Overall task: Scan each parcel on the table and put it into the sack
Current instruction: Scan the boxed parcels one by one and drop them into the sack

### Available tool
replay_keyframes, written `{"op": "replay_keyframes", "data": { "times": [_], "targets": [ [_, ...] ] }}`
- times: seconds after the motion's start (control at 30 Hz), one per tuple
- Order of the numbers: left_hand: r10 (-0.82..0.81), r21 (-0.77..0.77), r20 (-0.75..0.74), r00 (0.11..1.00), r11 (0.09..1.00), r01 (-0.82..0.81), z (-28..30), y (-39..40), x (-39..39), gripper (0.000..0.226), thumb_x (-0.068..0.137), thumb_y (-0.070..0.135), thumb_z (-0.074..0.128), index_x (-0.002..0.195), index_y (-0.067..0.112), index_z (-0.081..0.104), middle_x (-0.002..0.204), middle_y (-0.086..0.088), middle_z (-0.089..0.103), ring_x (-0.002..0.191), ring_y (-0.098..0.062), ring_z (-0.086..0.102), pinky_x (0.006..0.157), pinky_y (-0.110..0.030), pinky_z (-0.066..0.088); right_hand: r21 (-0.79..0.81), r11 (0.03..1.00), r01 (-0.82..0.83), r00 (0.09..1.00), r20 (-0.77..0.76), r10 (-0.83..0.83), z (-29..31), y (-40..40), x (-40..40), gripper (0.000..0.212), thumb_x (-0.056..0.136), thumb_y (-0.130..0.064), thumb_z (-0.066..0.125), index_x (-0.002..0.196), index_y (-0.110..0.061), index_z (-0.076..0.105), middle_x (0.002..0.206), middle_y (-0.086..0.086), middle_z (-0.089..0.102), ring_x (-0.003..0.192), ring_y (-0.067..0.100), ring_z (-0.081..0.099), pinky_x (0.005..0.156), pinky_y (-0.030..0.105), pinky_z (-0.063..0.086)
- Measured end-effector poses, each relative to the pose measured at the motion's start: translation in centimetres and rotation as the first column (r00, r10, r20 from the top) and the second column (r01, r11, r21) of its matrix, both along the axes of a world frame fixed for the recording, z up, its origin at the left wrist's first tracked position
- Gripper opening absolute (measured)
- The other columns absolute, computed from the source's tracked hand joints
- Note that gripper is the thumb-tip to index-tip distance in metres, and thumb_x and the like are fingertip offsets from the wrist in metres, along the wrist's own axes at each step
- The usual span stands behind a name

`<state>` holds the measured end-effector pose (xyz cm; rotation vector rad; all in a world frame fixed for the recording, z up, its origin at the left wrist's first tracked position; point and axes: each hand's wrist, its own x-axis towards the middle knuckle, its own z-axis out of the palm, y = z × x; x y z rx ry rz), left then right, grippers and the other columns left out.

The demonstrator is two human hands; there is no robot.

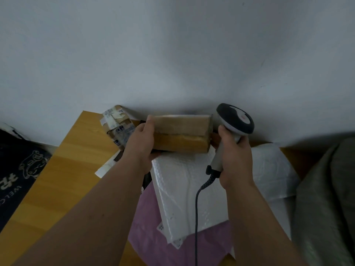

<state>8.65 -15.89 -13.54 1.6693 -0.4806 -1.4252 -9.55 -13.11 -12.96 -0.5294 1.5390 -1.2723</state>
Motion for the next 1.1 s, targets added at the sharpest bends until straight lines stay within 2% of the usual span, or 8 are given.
{"op": "replay_keyframes", "data": {
  "times": [0.13, 0.2, 0.37, 0.53, 0.63, 0.83, 1.0, 1.1],
  "targets": [
    [0.033, -0.016, 0.014, 0.999, 0.999, -0.032, 1.0, 2.7, 0.7, 0.049, 0.085, 0.069, 0.051, 0.115, 0.031, 0.057, 0.126, -0.002, 0.056, 0.112, -0.032, 0.058, 0.082, -0.053, 0.057, -0.016, 0.999, 0.033, 0.999, 0.014, -0.032, 0.4, 2.2, 0.2, 0.033, 0.09, -0.037, 0.07, 0.121, -0.035, 0.057, 0.109, -0.012, 0.069, 0.103, 0.011, 0.067, 0.103, 0.046, 0.05],
    [0.046, -0.033, 0.019, 0.999, 0.998, -0.045, 1.6, 4.3, 1.0, 0.038, 0.087, 0.06, 0.057, 0.107, 0.028, 0.058, 0.121, -0.005, 0.059, 0.107, -0.032, 0.062, 0.079, -0.054, 0.057, -0.021, 0.999, 0.026, 1.0, 0.003, -0.026, 0.8, 3.4, 0.5, 0.024, 0.09, -0.034, 0.07, 0.112, -0.034, 0.059, 0.106, -0.01, 0.07, 0.1, 0.011, 0.068, 0.101, 0.045, 0.052],
    [0.03, -0.093, -0.117, 0.993, 0.995, -0.041, 2.7, 8.2, 2.0, 0.032, 0.09, 0.032, 0.066, 0.118, 0.017, 0.058, 0.116, -0.01, 0.064, 0.102, -0.03, 0.066, 0.073, -0.043, 0.058, -0.063, 0.998, 0.005, 1.0, -0.028, -0.007, 2.0, 7.3, 1.4, 0.022, 0.09, -0.031, 0.071, 0.109, -0.034, 0.061, 0.113, -0.009, 0.07, 0.106, 0.013, 0.066, 0.102, 0.044, 0.051],
    [-0.137, -0.155, -0.298, 0.945, 0.983, 0.093, 4.0, 12.7, 3.8, 0.045, 0.087, 0.027, 0.067, 0.128, 0.01, 0.057, 0.105, -0.008, 0.071, 0.082, -0.022, 0.068, 0.061, -0.033, 0.055, -0.114, 0.992, 0.06, 0.996, -0.054, -0.066, 3.6, 11.4, 2.5, 0.022, 0.09, -0.033, 0.071, 0.11, -0.035, 0.061, 0.114, -0.009, 0.068, 0.11, 0.015, 0.064, 0.104, 0.045, 0.049],
    [-0.246, -0.153, -0.292, 0.924, 0.966, 0.209, 4.6, 15.6, 5.6, 0.065, 0.071, 0.028, 0.073, 0.131, 0.011, 0.054, 0.102, -0.007, 0.069, 0.083, -0.023, 0.064, 0.065, -0.036, 0.053, -0.127, 0.99, 0.068, 0.991, -0.109, -0.082, 4.5, 14.0, 3.4, 0.015, 0.089, -0.037, 0.07, 0.101, -0.036, 0.06, 0.109, -0.011, 0.067, 0.108, 0.014, 0.062, 0.103, 0.046, 0.048],
    [-0.428, -0.175, -0.288, 0.857, 0.903, 0.392, 5.7, 21.1, 8.9, 0.086, 0.06, 0.006, 0.08, 0.129, 0.047, 0.049, 0.113, -0.009, 0.072, 0.095, -0.033, 0.069, 0.076, -0.044, 0.056, -0.174, 0.979, 0.104, 0.984, -0.122, -0.127, 6.3, 18.7, 5.7, 0.017, 0.088, -0.04, 0.069, 0.1, -0.034, 0.058, 0.103, -0.007, 0.068, 0.103, 0.017, 0.064, 0.101, 0.048, 0.049],
    [-0.495, -0.259, -0.277, 0.824, 0.864, 0.432, 6.5, 24.1, 10.1, 0.085, 0.06, -0.002, 0.074, 0.129, 0.042, 0.05, 0.114, -0.013, 0.071, 0.091, -0.037, 0.07, 0.078, -0.05, 0.056, -0.216, 0.965, 0.151, 0.978, -0.111, -0.178, 7.2, 22.2, 7.4, 0.019, 0.085, -0.043, 0.071, 0.097, -0.033, 0.061, 0.103, -0.003, 0.072, 0.102, 0.021, 0.068, 0.099, 0.051, 0.052],
    [-0.436, -0.26, -0.306, 0.847, 0.894, 0.366, 6.9, 25.6, 9.9, 0.057, 0.076, 0.006, 0.074, 0.124, 0.027, 0.051, 0.12, -0.019, 0.064, 0.098, -0.04, 0.065, 0.077, -0.057, 0.056, -0.229, 0.96, 0.159, 0.976, -0.111, -0.188, 7.8, 23.8, 7.9, 0.021, 0.082, -0.046, 0.071, 0.095, -0.034, 0.062, 0.103, -0.003, 0.071, 0.102, 0.022, 0.067, 0.098, 0.052, 0.052]
  ]
}}
